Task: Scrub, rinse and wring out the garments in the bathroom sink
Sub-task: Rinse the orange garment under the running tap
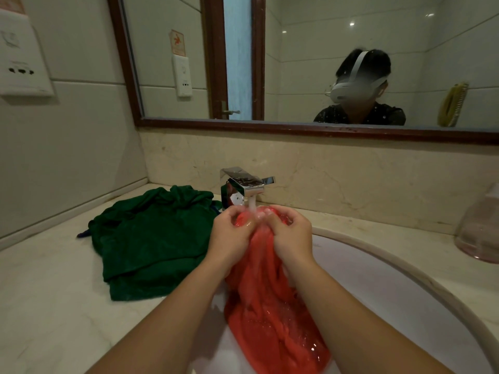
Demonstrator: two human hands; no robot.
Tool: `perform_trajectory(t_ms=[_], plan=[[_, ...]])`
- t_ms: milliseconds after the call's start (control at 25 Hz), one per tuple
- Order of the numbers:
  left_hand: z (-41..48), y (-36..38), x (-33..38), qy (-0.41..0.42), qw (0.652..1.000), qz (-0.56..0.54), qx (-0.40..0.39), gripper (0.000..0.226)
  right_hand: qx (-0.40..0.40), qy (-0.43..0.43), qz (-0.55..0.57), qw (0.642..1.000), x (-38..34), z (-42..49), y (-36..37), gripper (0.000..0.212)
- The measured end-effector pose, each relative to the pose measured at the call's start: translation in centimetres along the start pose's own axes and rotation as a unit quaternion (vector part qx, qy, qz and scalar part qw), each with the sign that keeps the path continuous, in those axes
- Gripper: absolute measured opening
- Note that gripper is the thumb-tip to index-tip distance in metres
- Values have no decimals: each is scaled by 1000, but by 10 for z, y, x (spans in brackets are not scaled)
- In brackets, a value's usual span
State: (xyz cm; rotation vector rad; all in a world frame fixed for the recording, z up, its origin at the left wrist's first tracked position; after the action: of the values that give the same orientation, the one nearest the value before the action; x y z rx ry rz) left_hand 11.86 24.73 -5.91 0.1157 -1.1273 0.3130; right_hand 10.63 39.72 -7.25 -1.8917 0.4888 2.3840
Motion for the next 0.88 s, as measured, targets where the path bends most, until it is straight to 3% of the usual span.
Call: perform_trajectory(t_ms=[160,360,440,680,880], plan=[[3,-8,3,-7,998,-12,54,5,-28,-32,-23,999,-8,-5,4,13],[6,-29,8,10,986,-57,158,13,-142,-81,-161,973,1,-14,21,9],[6,-31,6,10,987,-55,153,15,-147,-81,-172,971,6,-15,23,7],[6,-16,-8,-51,994,-54,82,4,-35,-53,-118,991,-6,0,0,21],[2,-7,-10,-76,995,-49,30,10,-21,-49,-102,993,-10,0,0,15]])
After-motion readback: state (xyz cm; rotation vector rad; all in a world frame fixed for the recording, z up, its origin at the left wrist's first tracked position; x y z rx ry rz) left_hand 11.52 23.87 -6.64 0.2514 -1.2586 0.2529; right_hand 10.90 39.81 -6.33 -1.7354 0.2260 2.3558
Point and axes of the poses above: each hand's wrist, its own z-axis towards the middle knuckle, its own y-axis out of the palm, x = y × z, the point moved 6 cm from there along z, towards the middle knuckle, and after that the axes turned 4 degrees about y, right-handed, at the moved point
